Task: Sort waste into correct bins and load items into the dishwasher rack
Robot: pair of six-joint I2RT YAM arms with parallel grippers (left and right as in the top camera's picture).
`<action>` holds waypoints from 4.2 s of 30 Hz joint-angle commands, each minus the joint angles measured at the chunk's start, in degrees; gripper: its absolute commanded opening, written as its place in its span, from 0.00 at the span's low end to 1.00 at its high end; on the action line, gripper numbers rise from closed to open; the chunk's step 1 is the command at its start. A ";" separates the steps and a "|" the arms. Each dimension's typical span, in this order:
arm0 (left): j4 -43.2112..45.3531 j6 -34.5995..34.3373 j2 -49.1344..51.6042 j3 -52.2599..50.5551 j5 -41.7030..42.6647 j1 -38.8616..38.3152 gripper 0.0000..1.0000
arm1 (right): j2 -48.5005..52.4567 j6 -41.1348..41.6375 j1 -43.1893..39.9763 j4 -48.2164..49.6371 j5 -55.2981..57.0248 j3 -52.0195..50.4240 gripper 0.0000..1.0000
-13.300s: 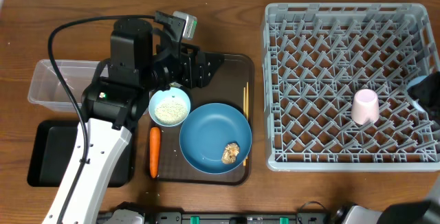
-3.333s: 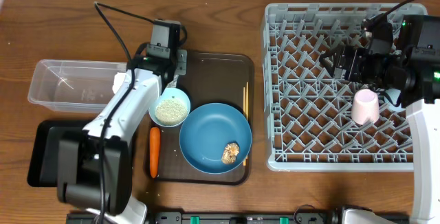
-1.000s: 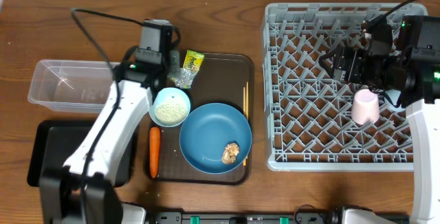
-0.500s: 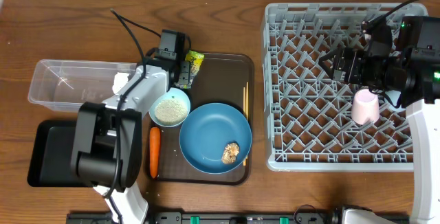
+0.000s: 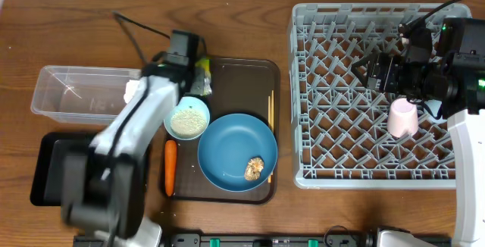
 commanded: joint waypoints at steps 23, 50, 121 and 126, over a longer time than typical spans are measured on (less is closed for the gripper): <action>-15.80 -53.46 -6.23 0.28 -9.38 19.76 0.07 | 0.07 0.66 0.17 -0.15 -0.07 0.55 0.86; -22.05 -0.87 -13.11 0.98 7.89 -2.19 0.66 | 0.07 0.66 0.17 2.78 -0.04 0.55 0.87; -29.33 -18.53 -21.90 2.45 2.43 -2.40 0.06 | 0.07 0.87 0.44 2.93 -0.02 0.55 0.89; -29.33 -18.08 -26.10 0.44 11.37 6.67 0.06 | 0.07 0.85 0.44 2.91 -0.02 0.55 0.89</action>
